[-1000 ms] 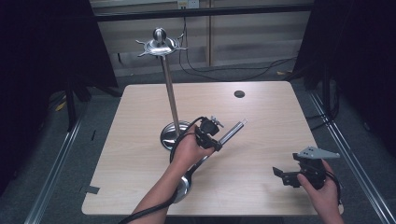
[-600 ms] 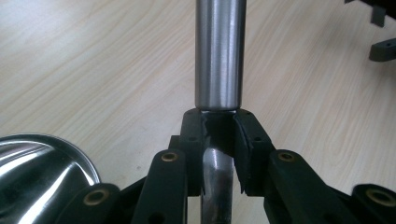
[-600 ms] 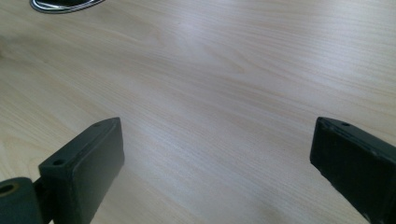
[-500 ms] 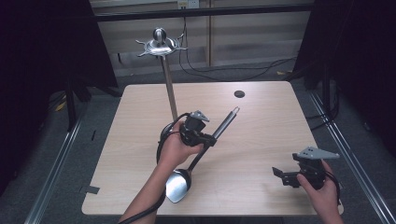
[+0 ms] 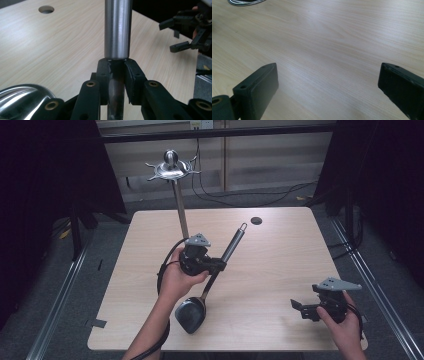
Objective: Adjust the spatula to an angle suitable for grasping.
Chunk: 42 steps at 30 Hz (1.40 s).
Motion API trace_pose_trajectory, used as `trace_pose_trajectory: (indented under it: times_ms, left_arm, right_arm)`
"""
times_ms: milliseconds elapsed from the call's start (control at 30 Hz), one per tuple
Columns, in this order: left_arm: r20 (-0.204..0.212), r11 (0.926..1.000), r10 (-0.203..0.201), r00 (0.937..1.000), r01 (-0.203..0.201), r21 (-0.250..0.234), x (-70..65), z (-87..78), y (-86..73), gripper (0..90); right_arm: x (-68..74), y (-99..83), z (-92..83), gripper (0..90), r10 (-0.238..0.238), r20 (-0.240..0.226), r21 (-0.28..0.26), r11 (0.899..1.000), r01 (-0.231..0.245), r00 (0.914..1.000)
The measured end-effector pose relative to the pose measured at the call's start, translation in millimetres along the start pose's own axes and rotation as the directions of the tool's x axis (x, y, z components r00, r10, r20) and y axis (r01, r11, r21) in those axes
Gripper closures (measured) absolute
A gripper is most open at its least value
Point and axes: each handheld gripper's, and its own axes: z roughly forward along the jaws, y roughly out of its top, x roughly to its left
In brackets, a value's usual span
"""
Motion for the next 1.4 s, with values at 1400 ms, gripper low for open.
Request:
trace_pose_trajectory:
  times_ms: [1400]
  left_arm:
    - [-0.07, 0.9718, 0.058, 0.9958, -0.073, -0.224, -8.4, -73.7, 7.5, 75.9]
  right_arm:
    - [-0.4, 0.4, -0.7, 2.7, 0.021, -0.006, -0.009, 1.0, -0.021, 0.9998]
